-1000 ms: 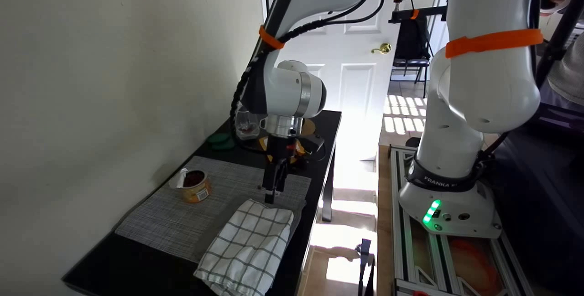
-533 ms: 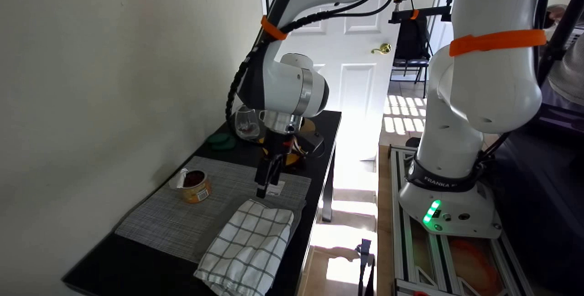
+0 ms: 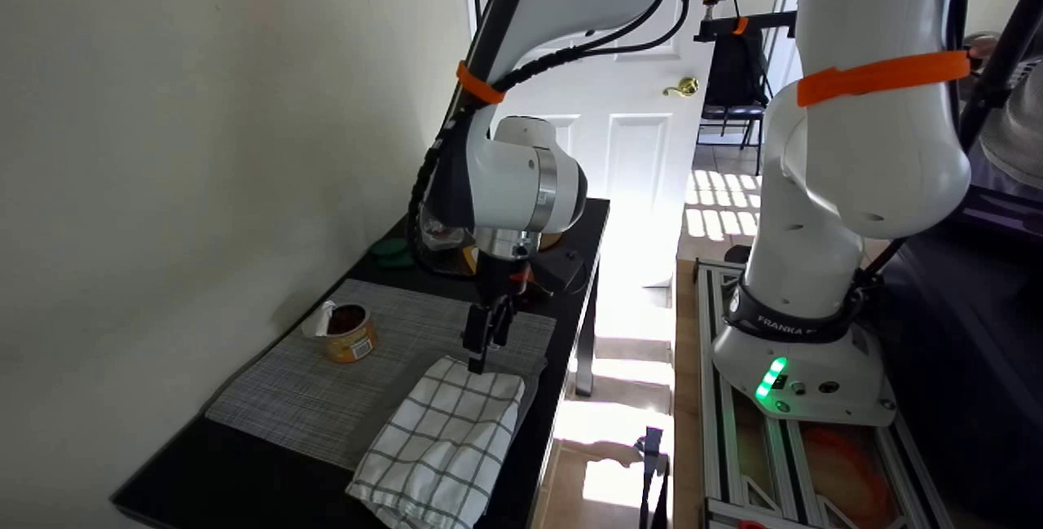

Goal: Move the white towel backwards.

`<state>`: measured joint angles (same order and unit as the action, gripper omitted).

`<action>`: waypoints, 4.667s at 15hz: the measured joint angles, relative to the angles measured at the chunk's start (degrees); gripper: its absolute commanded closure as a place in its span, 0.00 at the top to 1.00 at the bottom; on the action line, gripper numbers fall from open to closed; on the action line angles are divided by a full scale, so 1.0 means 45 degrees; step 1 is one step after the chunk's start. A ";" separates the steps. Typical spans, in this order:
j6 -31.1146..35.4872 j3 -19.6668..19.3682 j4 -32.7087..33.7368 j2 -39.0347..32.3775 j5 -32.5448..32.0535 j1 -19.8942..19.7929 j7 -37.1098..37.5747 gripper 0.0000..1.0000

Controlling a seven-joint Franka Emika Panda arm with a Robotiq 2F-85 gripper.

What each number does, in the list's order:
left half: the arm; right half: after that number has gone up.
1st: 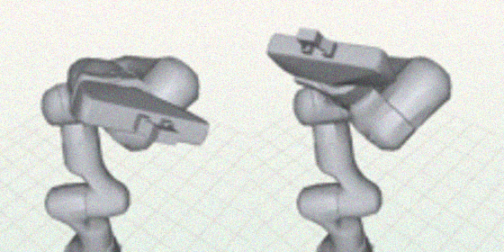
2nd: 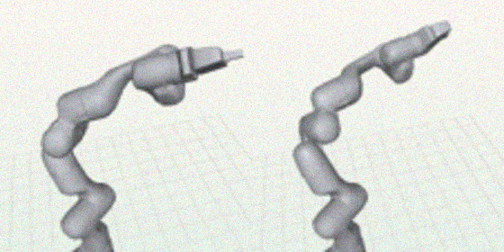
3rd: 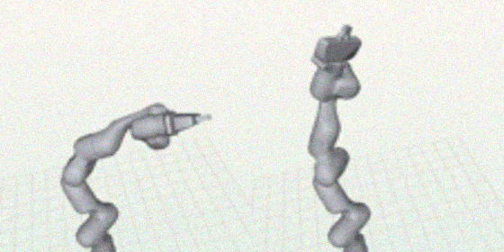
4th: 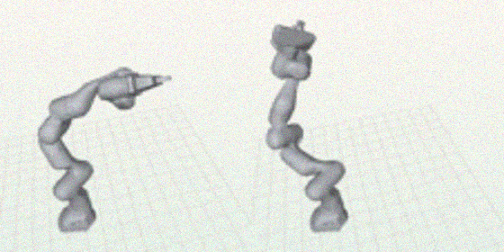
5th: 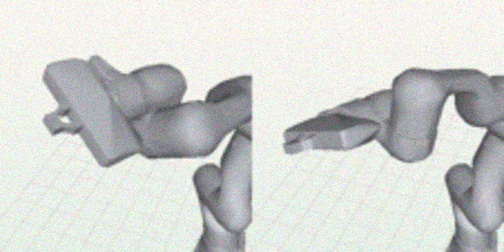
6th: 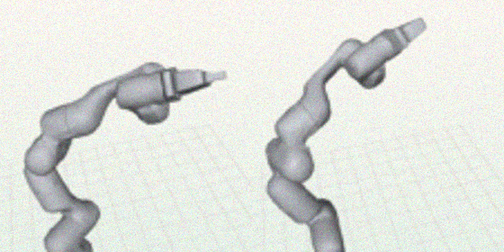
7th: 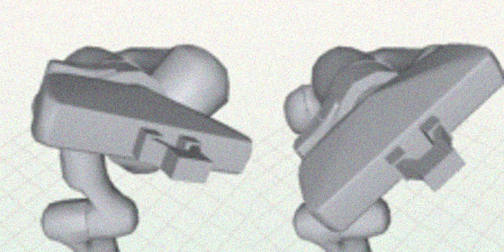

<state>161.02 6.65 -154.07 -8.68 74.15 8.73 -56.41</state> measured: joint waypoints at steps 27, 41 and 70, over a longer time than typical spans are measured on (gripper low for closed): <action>-0.0475 0.0176 0.1301 -0.1650 0.1770 -0.0017 -0.1619 0.00; -0.2874 -0.0088 0.0474 0.0127 -0.1622 -0.0349 -0.1133 0.00; -0.1367 -0.0510 0.0368 0.0822 -0.1739 -0.1618 0.0266 1.00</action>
<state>154.86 4.35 -152.41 -4.99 66.32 1.45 -55.21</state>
